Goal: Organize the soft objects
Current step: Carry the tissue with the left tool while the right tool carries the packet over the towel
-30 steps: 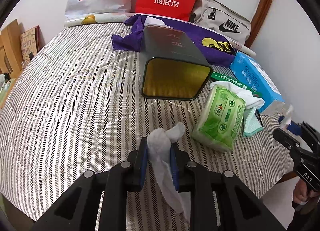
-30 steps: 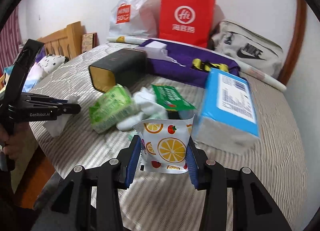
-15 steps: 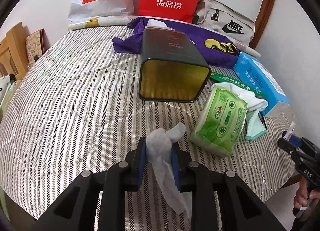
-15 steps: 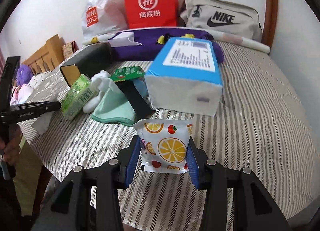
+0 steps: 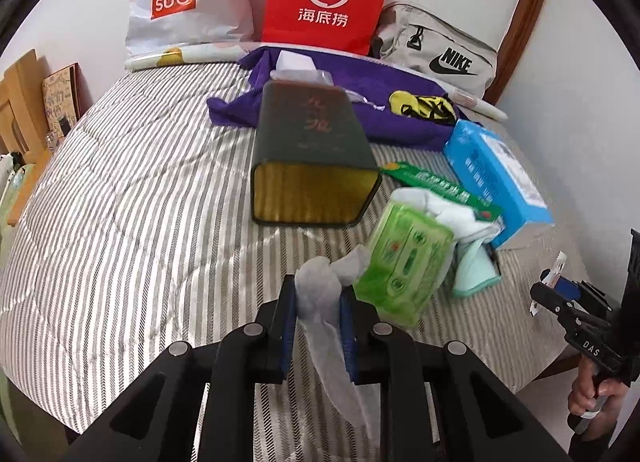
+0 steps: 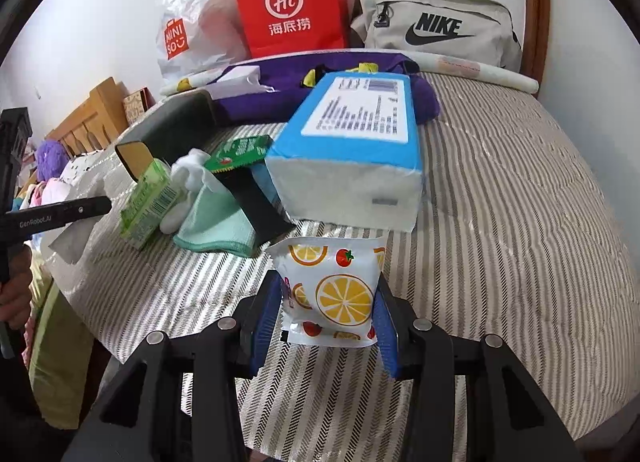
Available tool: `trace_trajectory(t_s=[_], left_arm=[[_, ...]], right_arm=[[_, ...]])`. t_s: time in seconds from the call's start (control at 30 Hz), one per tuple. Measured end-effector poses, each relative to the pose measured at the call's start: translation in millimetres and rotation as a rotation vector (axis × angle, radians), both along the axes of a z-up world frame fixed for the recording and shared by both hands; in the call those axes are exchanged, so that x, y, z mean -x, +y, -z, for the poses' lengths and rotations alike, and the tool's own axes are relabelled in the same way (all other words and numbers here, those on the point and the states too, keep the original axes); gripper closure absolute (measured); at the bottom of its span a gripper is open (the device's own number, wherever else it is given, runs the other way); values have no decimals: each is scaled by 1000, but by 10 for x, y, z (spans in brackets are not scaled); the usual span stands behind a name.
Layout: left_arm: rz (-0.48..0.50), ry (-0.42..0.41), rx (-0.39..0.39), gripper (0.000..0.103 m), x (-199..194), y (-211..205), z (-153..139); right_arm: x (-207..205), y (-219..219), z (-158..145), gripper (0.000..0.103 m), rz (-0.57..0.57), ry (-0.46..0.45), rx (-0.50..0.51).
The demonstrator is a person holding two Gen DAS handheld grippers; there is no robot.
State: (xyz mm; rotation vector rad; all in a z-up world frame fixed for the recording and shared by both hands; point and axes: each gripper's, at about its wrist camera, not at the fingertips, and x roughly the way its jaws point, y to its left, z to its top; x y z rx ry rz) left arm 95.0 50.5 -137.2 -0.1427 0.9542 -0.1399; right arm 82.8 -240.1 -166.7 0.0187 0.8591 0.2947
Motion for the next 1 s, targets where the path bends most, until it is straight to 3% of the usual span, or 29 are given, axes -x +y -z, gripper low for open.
trace_trajectory(t_s=[0.43, 0.8, 1.0], left_arm=[[-16, -24, 31, 84, -217, 71, -394], [-8, -38, 63, 84, -680, 126, -670], [7, -60, 66, 84, -955, 112, -766]], right_arm=[[-173, 56, -485, 59, -78, -52, -51], [-550, 220, -879, 58, -135, -86, -53], [-903, 219, -1104, 58, -153, -79, -150]])
